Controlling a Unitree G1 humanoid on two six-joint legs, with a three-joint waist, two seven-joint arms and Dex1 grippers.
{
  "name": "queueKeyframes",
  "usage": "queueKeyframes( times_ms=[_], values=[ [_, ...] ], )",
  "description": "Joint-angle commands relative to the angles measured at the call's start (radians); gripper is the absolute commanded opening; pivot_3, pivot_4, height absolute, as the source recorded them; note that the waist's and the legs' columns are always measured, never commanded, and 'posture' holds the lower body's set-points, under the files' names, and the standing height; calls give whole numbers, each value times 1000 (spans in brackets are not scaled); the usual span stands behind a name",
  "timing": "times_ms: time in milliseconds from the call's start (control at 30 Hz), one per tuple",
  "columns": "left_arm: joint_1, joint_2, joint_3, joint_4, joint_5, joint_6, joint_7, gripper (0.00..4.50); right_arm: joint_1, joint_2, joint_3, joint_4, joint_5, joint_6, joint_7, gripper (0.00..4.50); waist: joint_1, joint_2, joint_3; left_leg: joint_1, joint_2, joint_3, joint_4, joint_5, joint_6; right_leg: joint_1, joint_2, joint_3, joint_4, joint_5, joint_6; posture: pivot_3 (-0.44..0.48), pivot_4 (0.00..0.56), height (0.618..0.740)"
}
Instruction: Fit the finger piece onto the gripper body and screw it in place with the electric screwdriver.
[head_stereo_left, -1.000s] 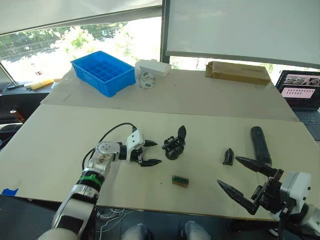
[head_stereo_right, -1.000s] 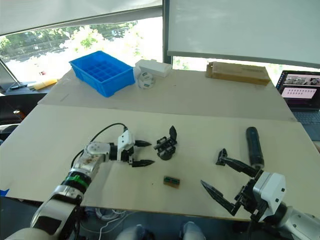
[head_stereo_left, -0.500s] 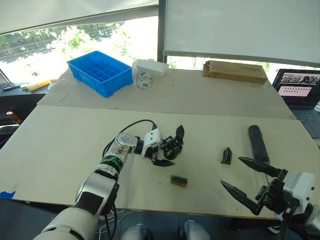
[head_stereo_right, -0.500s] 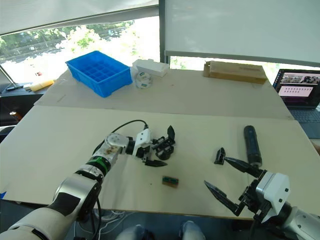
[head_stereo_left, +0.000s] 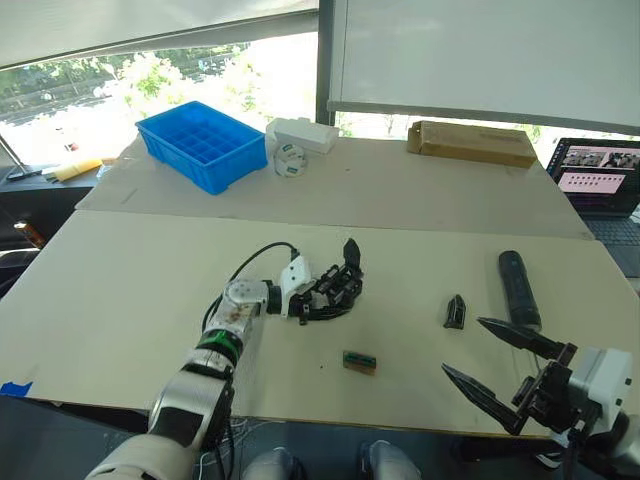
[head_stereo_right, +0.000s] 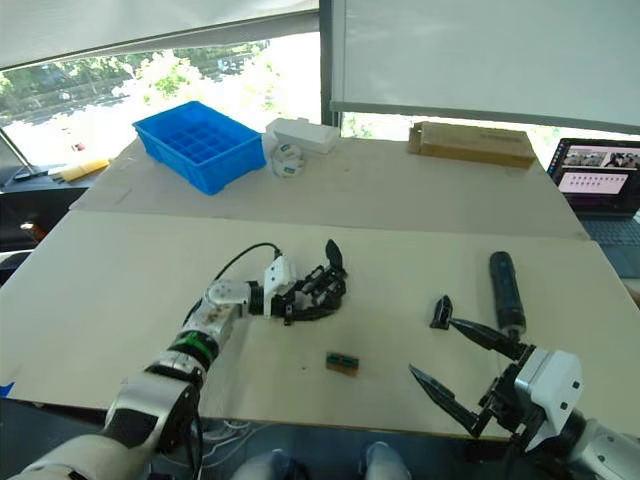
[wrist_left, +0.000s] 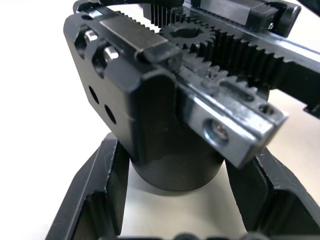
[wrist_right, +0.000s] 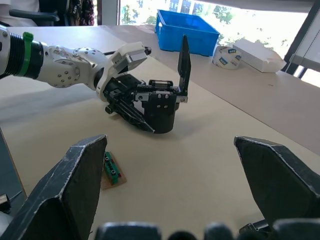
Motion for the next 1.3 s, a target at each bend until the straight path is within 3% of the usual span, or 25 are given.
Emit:
queueKeyframes(
  times_ms=[33,167,300,600,1233,1300],
  values=[
    [114,-30,2,-357,-26,184,165,2278,-15,-13,-45,3,23,-17,10,4500,1,0,0,0,0,0,0,0,0,0,0,0,0,0,0,0,150,740],
    [279,-54,-62,-610,7,350,286,2278,-15,-14,-44,9,23,-18,22,4500,4,0,0,-1,0,-1,1,0,0,0,1,0,0,0,0,0,150,740],
    [337,-62,-121,-706,27,416,355,2278,-13,-17,-47,11,26,-13,32,4500,14,1,0,0,0,-2,1,0,0,2,1,-1,0,0,1,0,150,740],
    [312,-50,-204,-646,73,395,396,2278,-22,-22,-30,9,22,-4,41,4500,31,3,-1,0,0,-2,1,0,0,2,1,-1,0,0,1,0,150,740],
    [291,-34,-225,-618,51,440,365,2278,3,-11,-33,-5,10,-12,25,4500,34,4,-2,1,-1,-2,2,-1,1,3,-1,-1,-1,0,1,0,150,740],
    [290,-24,-214,-622,47,442,368,3333,11,-9,-39,-7,11,-12,23,4500,34,4,-3,1,-1,-2,2,-1,1,3,-1,-1,-1,0,1,0,150,740]
  ],
)
